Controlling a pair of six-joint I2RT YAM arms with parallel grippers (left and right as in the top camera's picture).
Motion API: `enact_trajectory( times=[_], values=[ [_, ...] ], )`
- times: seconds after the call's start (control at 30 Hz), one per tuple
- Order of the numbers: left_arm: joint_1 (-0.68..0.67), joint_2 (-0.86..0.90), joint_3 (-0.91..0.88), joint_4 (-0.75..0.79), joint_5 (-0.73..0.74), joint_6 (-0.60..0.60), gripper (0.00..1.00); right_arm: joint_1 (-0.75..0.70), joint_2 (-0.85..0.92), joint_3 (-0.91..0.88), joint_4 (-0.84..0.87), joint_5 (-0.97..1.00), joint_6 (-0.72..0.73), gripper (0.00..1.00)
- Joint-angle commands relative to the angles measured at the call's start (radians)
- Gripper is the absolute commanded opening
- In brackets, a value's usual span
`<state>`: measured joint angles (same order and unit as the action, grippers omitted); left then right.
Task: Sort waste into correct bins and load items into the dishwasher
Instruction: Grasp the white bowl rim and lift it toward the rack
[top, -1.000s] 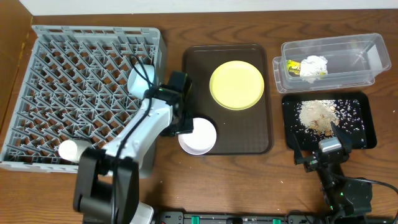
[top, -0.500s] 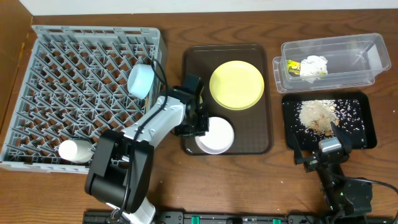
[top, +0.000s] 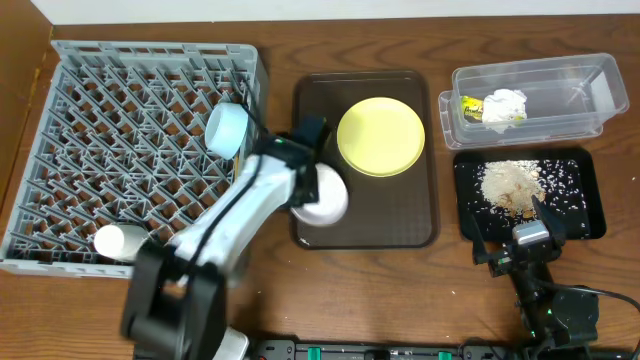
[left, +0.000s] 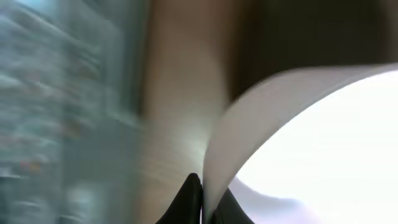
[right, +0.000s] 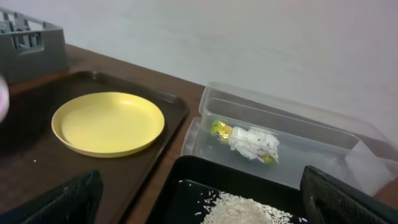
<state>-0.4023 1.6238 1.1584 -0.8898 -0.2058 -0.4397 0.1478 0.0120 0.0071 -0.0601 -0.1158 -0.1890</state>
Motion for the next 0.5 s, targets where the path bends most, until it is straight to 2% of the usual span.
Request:
enact_trajectory(
  times=[0.0, 0.13, 0.23, 0.47],
  values=[
    [0.005, -0.172, 0.043, -0.015, -0.468, -0.019, 0.07, -0.004, -0.005, -0.002, -0.003, -0.005, -0.006, 0.99],
    [0.005, -0.241, 0.043, -0.084, -0.766, -0.018, 0.08, -0.004, -0.005, -0.002, -0.003, -0.005, -0.006, 0.99],
    [0.005, -0.242, 0.041, -0.148, -0.934, -0.018, 0.08, -0.005, -0.005, -0.002, -0.003, -0.005, -0.006, 0.99],
    [0.039, -0.213, 0.029, -0.191, -1.173, -0.018, 0.08, -0.004, -0.005, -0.002, -0.003, -0.005, -0.006, 0.99]
  ],
)
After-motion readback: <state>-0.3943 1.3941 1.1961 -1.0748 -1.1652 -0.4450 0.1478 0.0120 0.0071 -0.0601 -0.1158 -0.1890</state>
